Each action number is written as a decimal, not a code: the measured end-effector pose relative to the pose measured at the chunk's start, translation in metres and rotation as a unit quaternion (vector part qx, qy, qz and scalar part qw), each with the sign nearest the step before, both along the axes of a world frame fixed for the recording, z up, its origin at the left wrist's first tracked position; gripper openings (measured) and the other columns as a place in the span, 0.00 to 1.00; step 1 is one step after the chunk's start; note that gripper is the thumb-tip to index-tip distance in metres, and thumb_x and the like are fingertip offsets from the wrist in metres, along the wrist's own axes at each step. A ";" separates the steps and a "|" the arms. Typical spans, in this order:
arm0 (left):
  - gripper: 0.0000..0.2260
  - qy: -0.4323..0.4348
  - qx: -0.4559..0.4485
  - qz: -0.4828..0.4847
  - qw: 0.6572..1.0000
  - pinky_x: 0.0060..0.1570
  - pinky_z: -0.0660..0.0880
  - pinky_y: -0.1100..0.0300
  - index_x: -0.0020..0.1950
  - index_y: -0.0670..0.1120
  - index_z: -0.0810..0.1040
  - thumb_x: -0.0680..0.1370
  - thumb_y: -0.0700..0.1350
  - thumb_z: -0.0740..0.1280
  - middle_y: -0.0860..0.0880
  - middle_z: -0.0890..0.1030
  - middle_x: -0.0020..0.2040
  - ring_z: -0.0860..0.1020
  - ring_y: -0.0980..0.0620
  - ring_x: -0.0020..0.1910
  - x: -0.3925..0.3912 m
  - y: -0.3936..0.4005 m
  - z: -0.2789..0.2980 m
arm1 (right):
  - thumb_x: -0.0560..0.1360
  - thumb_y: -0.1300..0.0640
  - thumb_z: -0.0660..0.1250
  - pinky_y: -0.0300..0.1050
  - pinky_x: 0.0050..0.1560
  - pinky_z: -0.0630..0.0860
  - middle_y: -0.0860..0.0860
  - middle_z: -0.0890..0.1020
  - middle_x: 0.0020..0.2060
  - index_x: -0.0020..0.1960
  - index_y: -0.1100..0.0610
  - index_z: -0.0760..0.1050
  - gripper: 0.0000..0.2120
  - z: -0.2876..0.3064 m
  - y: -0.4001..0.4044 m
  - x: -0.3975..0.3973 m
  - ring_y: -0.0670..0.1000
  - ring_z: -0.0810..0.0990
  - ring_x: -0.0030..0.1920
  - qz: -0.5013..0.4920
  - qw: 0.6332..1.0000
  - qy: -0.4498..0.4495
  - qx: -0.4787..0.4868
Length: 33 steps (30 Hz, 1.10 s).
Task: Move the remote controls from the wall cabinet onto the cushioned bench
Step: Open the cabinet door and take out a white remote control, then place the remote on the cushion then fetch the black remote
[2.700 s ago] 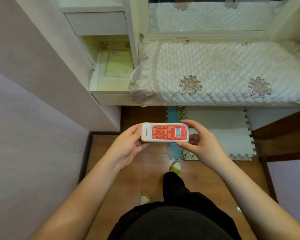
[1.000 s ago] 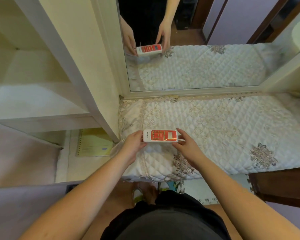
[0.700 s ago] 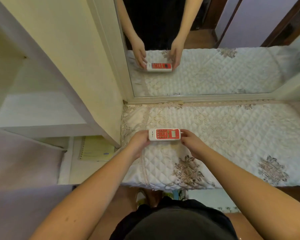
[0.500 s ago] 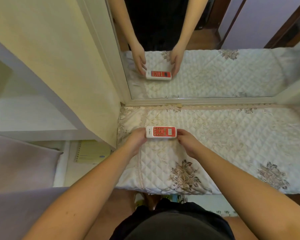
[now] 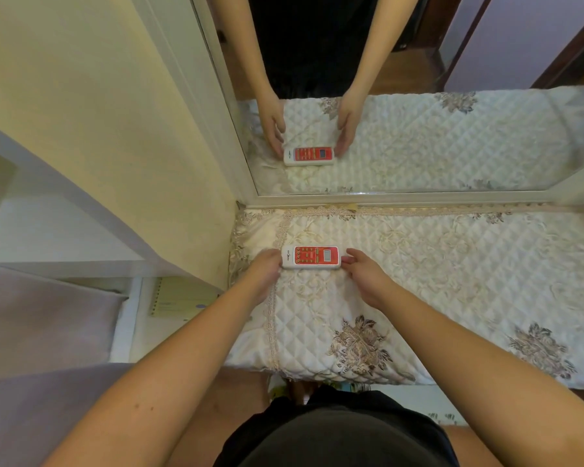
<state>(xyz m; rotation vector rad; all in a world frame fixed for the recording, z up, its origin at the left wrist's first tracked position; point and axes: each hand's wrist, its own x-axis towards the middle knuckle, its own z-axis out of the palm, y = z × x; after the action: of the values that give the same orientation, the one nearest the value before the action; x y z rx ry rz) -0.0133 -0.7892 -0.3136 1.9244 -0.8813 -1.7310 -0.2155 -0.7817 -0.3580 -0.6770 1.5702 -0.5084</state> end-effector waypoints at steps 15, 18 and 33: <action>0.20 -0.178 -0.064 -0.098 0.977 0.58 0.66 0.60 0.73 0.46 0.67 0.80 0.44 0.58 0.46 0.71 0.69 0.70 0.49 0.65 0.020 0.048 0.000 | 0.78 0.53 0.60 0.51 0.65 0.69 0.53 0.75 0.63 0.68 0.51 0.69 0.19 0.010 0.051 -0.023 0.52 0.73 0.61 0.077 0.996 0.035 -0.025; 0.24 -0.258 -0.088 -0.145 0.951 0.64 0.68 0.55 0.75 0.46 0.63 0.79 0.47 0.60 0.43 0.69 0.72 0.70 0.46 0.68 0.031 0.066 -0.004 | 0.79 0.55 0.59 0.46 0.59 0.69 0.53 0.76 0.62 0.68 0.53 0.70 0.17 0.020 0.056 -0.023 0.51 0.74 0.59 0.113 0.992 0.038 -0.032; 0.30 -0.550 -0.088 -0.249 0.793 0.72 0.48 0.39 0.78 0.52 0.51 0.78 0.62 0.48 0.47 0.54 0.79 0.49 0.45 0.77 0.046 0.181 0.015 | 0.77 0.37 0.47 0.52 0.71 0.60 0.57 0.67 0.72 0.73 0.57 0.62 0.33 0.035 0.072 0.043 0.57 0.64 0.72 0.545 0.665 0.381 -0.341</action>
<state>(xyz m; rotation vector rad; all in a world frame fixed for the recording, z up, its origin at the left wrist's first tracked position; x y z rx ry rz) 0.0330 -0.6078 -0.2988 2.6683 -1.9819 -0.4551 -0.1723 -0.7098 -0.3229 -2.4575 1.2951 0.2096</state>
